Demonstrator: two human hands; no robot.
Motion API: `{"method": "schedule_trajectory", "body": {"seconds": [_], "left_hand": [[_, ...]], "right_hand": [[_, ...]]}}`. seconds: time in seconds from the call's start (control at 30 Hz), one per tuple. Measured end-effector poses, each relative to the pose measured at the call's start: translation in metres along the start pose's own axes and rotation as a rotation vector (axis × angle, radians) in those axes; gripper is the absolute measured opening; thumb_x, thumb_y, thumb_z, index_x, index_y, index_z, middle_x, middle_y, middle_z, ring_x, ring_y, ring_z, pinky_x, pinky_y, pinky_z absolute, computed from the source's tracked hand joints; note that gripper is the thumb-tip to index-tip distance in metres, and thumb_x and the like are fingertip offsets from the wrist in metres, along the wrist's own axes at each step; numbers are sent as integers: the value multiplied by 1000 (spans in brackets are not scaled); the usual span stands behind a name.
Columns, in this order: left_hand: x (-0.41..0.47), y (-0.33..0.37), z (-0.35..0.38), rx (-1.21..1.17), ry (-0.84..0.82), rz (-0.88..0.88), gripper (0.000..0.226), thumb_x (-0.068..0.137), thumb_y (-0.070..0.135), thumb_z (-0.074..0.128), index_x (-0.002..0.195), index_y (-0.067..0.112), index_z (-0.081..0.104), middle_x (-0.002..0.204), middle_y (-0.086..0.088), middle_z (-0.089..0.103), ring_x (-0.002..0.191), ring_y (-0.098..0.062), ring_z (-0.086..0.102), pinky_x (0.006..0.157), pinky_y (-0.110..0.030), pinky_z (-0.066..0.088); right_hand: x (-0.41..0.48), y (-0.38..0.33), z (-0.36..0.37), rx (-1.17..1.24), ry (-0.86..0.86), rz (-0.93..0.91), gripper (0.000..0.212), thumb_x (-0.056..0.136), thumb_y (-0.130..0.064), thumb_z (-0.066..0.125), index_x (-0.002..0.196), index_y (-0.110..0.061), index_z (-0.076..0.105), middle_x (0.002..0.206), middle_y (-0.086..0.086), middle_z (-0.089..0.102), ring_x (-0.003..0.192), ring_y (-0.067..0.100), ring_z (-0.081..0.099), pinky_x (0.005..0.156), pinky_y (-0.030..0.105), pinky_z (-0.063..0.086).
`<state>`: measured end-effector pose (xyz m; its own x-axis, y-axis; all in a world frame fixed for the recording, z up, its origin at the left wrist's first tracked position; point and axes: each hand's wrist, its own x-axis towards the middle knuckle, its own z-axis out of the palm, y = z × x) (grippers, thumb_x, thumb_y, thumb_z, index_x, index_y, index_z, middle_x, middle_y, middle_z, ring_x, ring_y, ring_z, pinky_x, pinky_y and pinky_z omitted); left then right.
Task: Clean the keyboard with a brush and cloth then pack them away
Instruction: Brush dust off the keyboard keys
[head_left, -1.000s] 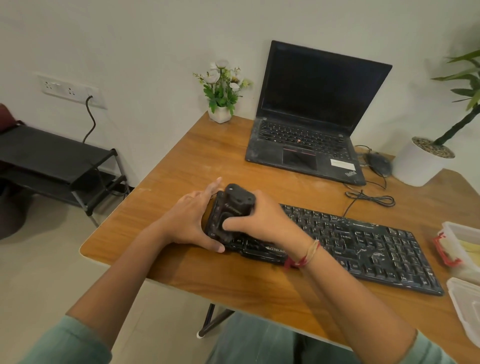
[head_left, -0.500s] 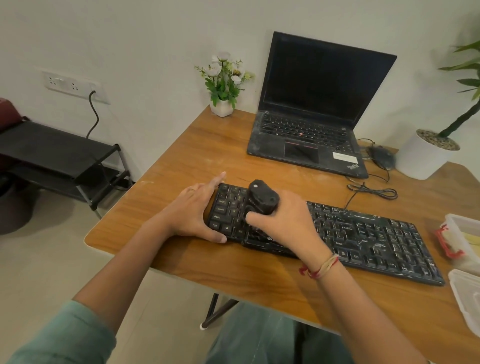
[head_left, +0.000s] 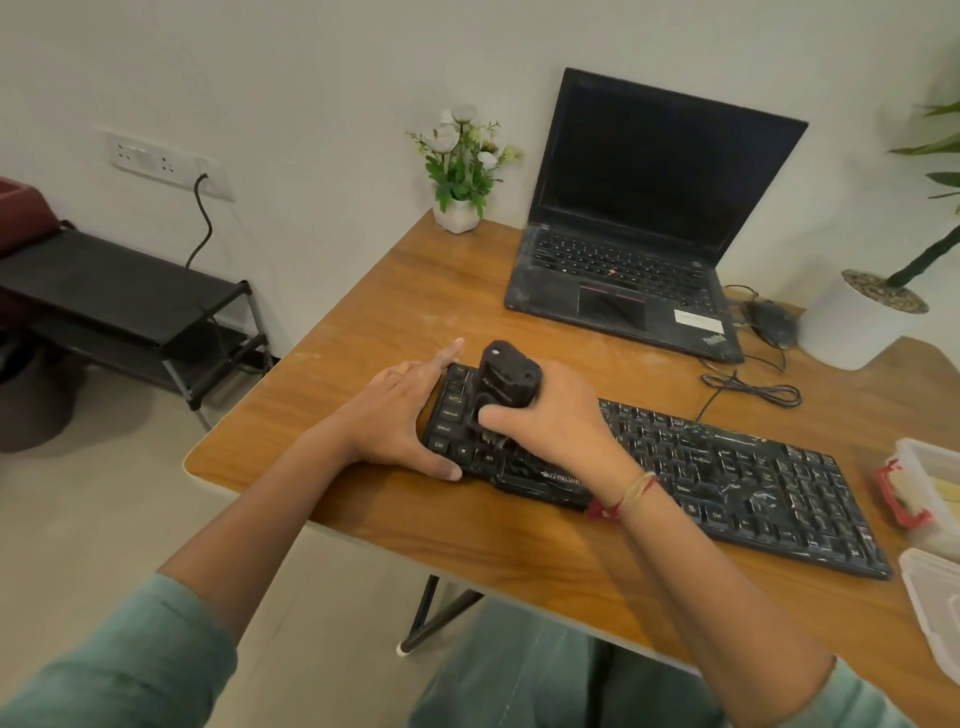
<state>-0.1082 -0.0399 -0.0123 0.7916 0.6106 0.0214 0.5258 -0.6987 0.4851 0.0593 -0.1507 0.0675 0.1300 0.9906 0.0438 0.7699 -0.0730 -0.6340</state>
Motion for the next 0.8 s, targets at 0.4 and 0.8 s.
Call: {"method": "schedule_trajectory", "body": {"seconds": [0.4, 0.8], "left_hand": [[-2, 4, -1, 24, 31, 92, 127, 43, 98, 44, 144, 23, 28, 141, 5, 38, 127, -11, 30, 106, -26, 19], [0, 1, 3, 70, 7, 25, 135, 50, 84, 61, 151, 29, -11, 154, 1, 24, 139, -18, 23, 116, -40, 16]], "right_hand": [[7, -16, 26, 100, -105, 48, 24, 64, -31, 75, 73, -13, 62, 67, 2, 63, 66, 21, 61, 59, 38, 49], [10, 4, 8, 136, 25, 170, 25, 68, -32, 76, 80, -13, 64, 73, -1, 66, 69, 16, 62, 56, 28, 49]]}}
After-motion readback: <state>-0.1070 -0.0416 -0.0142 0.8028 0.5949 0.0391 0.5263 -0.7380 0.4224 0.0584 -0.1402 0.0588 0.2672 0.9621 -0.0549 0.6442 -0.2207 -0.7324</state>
